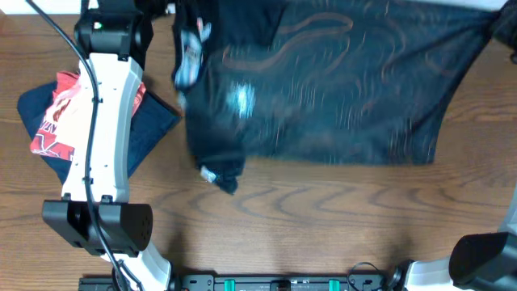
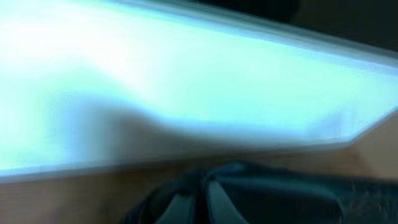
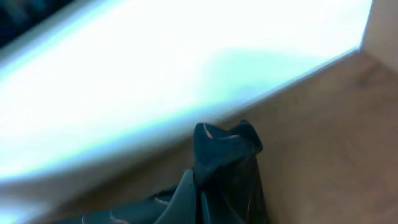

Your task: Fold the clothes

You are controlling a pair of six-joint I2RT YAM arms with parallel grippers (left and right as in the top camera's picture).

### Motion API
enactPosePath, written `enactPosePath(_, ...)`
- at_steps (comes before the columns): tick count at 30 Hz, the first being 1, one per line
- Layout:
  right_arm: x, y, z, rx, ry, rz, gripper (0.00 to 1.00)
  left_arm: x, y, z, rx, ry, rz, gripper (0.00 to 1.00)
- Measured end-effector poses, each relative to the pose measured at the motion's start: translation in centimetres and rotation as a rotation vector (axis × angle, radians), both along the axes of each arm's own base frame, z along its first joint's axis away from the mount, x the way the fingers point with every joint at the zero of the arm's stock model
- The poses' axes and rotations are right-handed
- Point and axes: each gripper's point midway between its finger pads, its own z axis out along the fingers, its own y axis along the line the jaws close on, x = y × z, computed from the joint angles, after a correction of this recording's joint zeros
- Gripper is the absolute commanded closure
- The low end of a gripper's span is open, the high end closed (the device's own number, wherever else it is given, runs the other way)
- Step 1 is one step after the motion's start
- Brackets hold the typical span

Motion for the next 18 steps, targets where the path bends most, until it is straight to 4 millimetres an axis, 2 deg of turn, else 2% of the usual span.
enactPosePath(3, -0.6, -0.9, 4.5, 0.004, -0.105, -0.032, 0.99, -0.3, -0.1, 4.7, -0.042, -0.124, -0.001, 0.94)
enactPosePath(7, -3.9, -2.6, 9.6, -0.025, -0.162, -0.096, 0.99, -2.7, -0.3, 10.3, -0.072, -0.218, -0.025, 0.94)
enactPosePath(8, -4.9, -2.8, 10.3, -0.033, -0.159, -0.114, 0.99, -3.7, -0.5, 11.5, -0.077, -0.229, -0.039, 0.94)
enactPosePath(10, -6.8, -2.8, 10.7, -0.050, -0.123, -0.140, 0.99, -5.6, -0.6, 12.2, -0.082, -0.204, -0.064, 0.94)
enactPosePath(12, -8.4, -2.7, 9.5, -0.058, -0.045, -0.158, 0.99, -7.7, -0.7, 11.5, -0.082, -0.122, -0.083, 0.94)
enactPosePath(13, -8.9, -2.6, 8.5, -0.055, 0.003, -0.162, 0.99, -8.5, -0.6, 10.3, -0.081, -0.057, -0.085, 0.94)
enactPosePath(16, -10.3, -2.8, 3.2, -0.019, 0.213, -0.186, 0.99, -11.3, -0.9, 5.4, -0.065, 0.192, -0.103, 0.94)
enactPosePath(18, -11.0, -3.0, -0.6, 0.009, 0.350, -0.199, 0.99, -13.4, -1.2, 1.0, -0.041, 0.388, -0.121, 0.94)
